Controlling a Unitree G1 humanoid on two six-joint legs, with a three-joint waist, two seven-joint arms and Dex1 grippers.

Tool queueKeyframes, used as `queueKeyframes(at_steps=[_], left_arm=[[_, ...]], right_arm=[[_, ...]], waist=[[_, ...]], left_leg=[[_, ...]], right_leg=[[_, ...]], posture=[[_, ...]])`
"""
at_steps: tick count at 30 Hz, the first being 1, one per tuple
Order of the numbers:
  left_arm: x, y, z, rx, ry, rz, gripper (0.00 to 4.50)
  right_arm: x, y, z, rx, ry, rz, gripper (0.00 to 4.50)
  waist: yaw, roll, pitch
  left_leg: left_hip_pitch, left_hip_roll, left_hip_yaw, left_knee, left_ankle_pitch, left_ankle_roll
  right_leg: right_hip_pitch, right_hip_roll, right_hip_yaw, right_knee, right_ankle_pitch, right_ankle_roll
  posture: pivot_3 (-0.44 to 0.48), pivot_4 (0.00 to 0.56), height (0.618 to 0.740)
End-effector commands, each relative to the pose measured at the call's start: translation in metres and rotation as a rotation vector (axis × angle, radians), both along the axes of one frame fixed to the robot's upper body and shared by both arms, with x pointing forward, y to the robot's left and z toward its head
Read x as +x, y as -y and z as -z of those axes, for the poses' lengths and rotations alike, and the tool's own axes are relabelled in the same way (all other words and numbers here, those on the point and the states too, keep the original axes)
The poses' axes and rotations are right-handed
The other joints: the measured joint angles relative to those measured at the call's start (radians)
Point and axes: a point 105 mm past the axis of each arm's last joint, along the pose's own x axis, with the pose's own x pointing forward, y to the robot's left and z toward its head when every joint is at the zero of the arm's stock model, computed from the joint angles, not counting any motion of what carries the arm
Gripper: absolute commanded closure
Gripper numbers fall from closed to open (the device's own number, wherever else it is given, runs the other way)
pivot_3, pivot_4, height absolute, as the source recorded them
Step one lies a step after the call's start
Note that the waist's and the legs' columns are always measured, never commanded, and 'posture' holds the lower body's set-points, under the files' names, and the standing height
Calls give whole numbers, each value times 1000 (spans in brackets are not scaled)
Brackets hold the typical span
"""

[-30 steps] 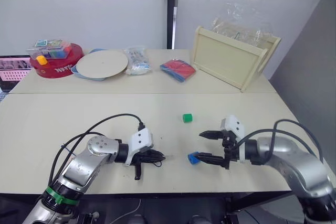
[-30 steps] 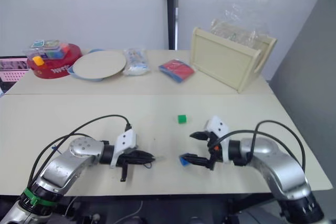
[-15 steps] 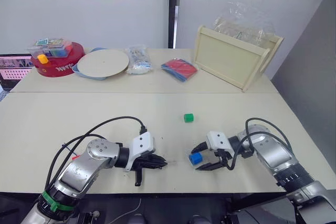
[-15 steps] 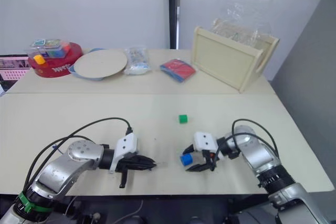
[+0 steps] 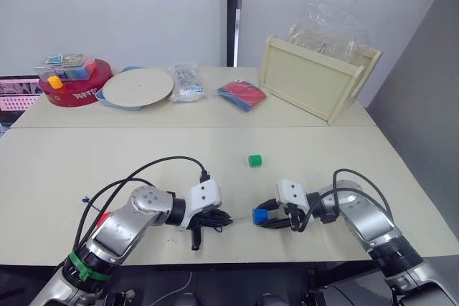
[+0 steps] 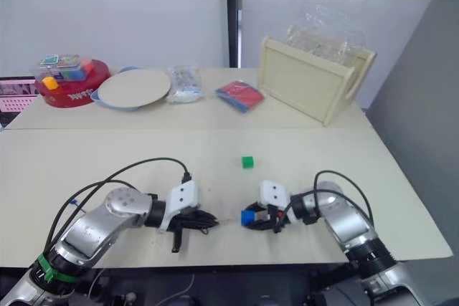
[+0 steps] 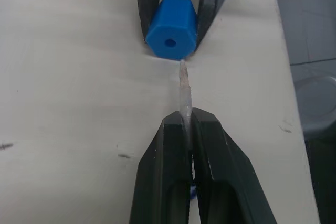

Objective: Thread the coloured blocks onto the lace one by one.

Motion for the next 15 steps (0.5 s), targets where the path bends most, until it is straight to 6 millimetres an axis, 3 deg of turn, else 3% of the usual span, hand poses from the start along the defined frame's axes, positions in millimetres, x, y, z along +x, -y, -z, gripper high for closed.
queueKeyframes(at_steps=[1,15], left_arm=[[1,1,-3,15,10,10,4500],[6,12,-5,11,12,32,4500]], right_arm=[[-4,-5,0,5,7,3,3211],[-6,-15,-6,1,31,-27,3211]], waist=[[0,0,0],[2,0,0]], left_leg=[[0,0,0,0,0,0],[0,0,0,0,0,0]], right_leg=[[0,0,0,0,0,0],[0,0,0,0,0,0]], posture=[[0,150,740],[0,150,740]])
